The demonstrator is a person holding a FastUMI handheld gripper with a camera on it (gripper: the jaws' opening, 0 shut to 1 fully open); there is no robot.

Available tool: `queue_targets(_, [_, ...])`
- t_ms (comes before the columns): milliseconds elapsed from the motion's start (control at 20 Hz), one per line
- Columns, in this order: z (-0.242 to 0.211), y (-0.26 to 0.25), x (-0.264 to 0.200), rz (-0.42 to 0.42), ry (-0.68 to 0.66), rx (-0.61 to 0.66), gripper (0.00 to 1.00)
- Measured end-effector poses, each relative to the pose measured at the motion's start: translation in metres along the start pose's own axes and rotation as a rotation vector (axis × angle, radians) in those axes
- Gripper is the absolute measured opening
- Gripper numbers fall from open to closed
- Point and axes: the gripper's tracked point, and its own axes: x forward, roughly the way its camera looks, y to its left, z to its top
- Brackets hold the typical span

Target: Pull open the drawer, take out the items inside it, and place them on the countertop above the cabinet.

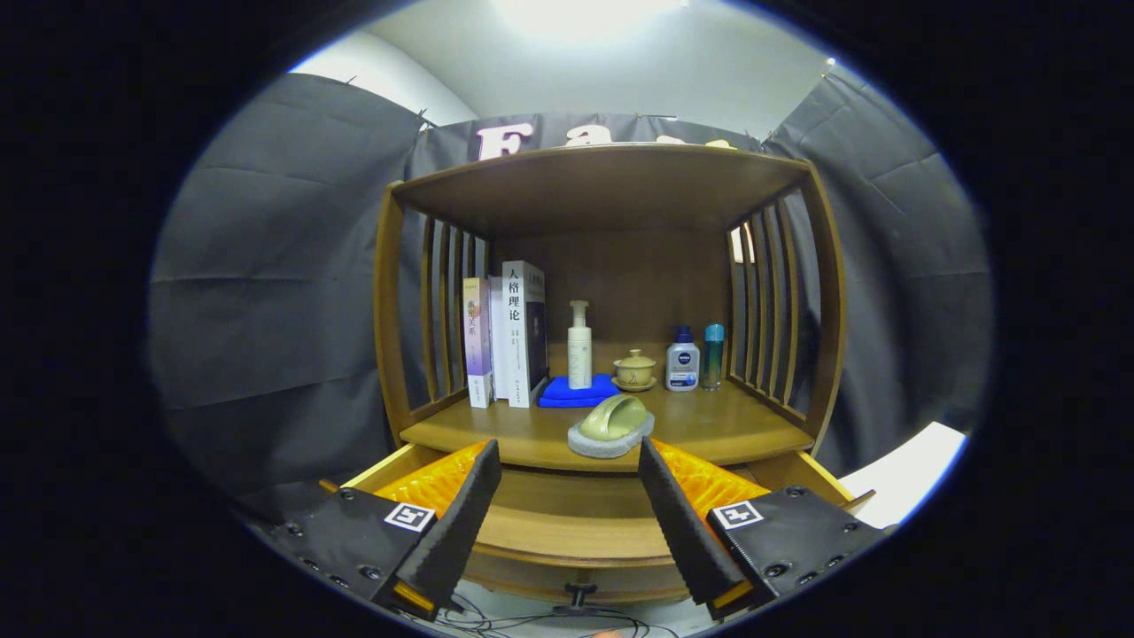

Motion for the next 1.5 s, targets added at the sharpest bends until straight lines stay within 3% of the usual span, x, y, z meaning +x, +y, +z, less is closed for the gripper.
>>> queue_targets(600, [-0.044,-0.007,-0.039,-0.055,-0.003,0.002,0.98])
queue_targets(1300, [-0.142,0.0,-0.026,-0.042,0.235,-0.004,0.98])
queue_targets(1500, [-0.141,-0.006,-0.019,-0.071,0.238,0.003,0.98])
